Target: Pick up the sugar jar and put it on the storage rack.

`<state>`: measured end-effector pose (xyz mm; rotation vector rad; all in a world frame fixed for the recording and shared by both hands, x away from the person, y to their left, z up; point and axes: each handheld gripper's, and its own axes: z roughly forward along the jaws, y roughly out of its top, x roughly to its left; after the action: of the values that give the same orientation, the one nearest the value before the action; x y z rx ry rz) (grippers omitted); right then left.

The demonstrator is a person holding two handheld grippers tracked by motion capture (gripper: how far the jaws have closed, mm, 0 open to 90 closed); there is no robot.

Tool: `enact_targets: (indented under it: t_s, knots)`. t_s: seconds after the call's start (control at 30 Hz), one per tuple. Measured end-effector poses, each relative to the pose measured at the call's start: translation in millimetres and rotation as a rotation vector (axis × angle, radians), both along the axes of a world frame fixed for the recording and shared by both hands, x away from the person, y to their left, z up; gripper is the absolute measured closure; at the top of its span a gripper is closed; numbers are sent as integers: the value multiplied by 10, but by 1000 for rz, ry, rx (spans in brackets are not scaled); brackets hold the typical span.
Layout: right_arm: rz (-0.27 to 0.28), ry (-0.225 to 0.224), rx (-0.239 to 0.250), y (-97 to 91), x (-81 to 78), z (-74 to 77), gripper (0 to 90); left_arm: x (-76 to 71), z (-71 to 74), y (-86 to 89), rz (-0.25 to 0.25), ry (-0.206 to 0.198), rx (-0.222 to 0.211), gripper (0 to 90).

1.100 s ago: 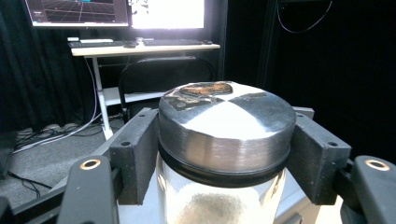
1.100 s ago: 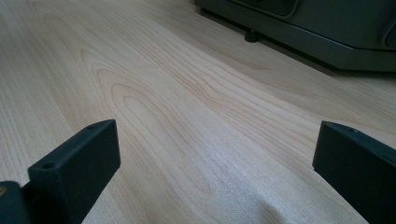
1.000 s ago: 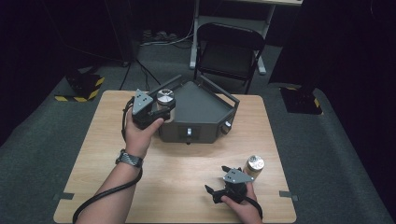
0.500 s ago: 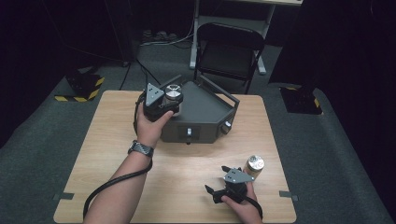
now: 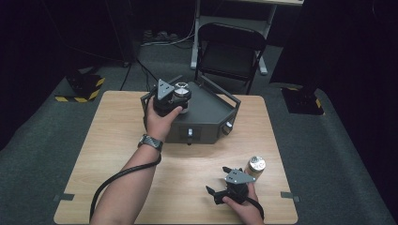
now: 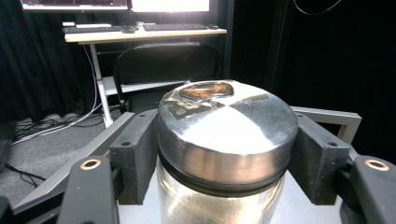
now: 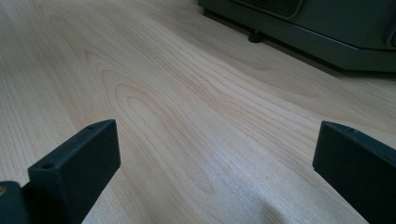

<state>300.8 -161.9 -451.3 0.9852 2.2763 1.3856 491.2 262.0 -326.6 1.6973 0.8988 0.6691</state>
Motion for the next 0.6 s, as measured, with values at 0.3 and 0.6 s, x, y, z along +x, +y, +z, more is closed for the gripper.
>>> enact_targets:
  t_s: [0.3,0.6]
  knots:
    - [5,1,3,-8,8,-1,7,84,-59,-66,10,22,18,325]
    - [12,1,3,-12,15,-2,7,104,-120,-71,12,38,19,327]
